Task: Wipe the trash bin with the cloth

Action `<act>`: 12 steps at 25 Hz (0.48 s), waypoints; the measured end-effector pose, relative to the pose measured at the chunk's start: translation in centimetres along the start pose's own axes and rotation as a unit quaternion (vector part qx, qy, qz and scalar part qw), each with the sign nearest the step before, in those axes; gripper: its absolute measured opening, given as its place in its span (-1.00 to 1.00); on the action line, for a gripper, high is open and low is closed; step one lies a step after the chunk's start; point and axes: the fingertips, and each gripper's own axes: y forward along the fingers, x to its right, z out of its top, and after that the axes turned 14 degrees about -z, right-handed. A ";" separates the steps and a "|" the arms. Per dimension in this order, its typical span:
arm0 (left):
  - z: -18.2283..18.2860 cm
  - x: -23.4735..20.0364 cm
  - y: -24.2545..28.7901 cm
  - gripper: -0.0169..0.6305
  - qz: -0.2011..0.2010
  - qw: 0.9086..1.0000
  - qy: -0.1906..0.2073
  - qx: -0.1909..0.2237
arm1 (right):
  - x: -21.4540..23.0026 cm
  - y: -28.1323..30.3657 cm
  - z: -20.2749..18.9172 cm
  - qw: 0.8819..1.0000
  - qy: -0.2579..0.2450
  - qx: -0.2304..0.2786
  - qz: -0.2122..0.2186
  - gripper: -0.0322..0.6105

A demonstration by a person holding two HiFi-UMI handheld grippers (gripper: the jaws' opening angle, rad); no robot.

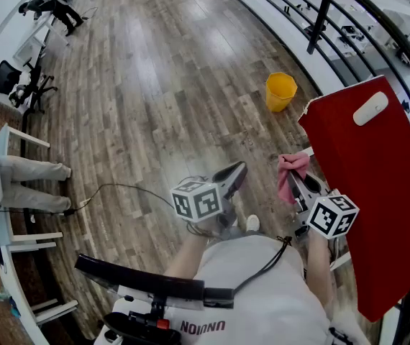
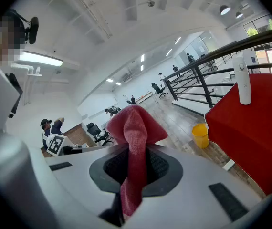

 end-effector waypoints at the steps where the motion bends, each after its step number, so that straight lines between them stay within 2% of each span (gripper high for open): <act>1: 0.1 0.0 0.0 -0.94 0.000 1.000 0.000 0.000 | -0.1 0.0 0.1 1.000 0.000 0.000 0.000 -0.76; 12: 0.2 0.1 0.1 -0.94 -0.002 1.000 0.002 -0.002 | -0.2 0.1 0.3 1.000 -0.001 0.002 0.000 -0.76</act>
